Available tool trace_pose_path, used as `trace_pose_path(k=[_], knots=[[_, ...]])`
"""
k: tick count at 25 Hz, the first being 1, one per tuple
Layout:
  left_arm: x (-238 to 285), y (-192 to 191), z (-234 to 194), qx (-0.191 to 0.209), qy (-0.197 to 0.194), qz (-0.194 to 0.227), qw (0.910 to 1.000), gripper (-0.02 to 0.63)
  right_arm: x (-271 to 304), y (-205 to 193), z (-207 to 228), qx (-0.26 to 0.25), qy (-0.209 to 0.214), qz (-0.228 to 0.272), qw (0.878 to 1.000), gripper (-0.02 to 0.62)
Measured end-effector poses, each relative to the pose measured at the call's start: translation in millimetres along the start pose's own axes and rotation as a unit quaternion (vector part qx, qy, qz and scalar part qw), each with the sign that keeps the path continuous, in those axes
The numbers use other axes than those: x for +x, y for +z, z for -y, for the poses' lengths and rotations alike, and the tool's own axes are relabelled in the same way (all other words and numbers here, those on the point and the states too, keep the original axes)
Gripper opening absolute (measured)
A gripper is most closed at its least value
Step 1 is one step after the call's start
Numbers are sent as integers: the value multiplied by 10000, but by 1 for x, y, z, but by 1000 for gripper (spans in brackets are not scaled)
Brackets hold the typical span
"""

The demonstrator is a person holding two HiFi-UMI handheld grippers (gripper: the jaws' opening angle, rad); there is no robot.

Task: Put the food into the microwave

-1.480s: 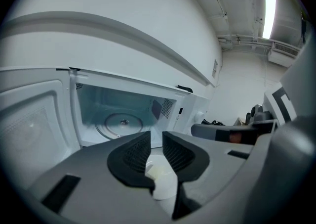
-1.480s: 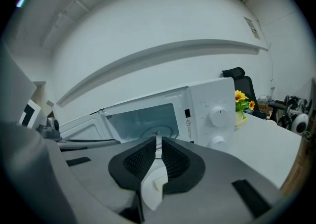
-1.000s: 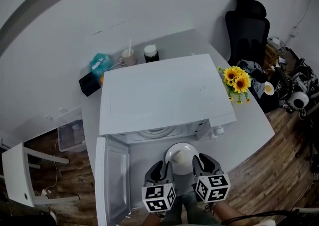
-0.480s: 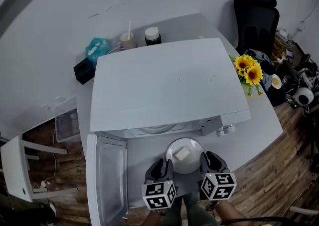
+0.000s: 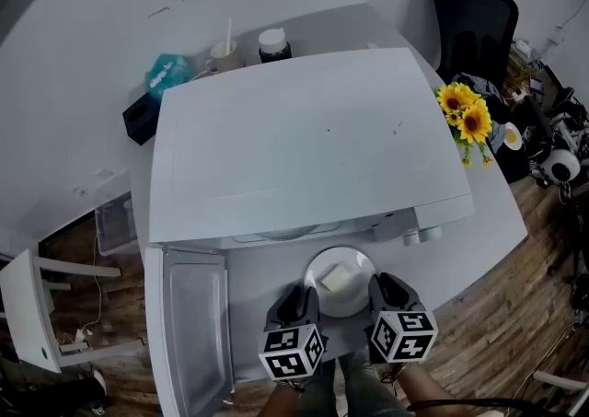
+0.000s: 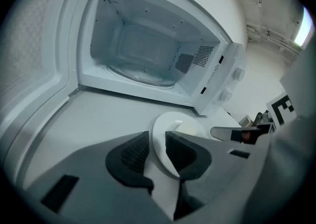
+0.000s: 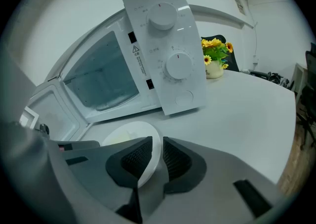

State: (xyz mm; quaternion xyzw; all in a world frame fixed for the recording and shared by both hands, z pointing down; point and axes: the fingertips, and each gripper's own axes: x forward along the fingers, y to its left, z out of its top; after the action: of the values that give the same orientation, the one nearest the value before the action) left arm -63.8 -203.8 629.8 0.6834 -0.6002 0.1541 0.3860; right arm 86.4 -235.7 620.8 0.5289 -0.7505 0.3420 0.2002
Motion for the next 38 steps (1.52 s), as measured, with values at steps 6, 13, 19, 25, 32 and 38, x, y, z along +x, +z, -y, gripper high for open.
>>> trace_pose_path(k=[6,13,19,25,32,38], knots=[[4,-8,1,-115,11,-148,9998,106,6,-7,-1,4,-13,-189,9998,73],[7,-9,3,-98,33,-231,9997,106,9,-10,0,12,-47,-323,9995,72],[8,-11,5,-174,21,-278,9995,105,12,-11,-2,51,-77,-378,9992,72],[8,-10,2,-307,68,-248,9992,83,13,-10,-2,98,-36,-315,9995,66],[1,-13,-1,-509,116,-219,9984,72,9,-8,-7,86,-7,-214,9997,63],[-12,-4,-4,-529,148,-86,9985,72,2,2,-20,4,106,-109,9999,63]])
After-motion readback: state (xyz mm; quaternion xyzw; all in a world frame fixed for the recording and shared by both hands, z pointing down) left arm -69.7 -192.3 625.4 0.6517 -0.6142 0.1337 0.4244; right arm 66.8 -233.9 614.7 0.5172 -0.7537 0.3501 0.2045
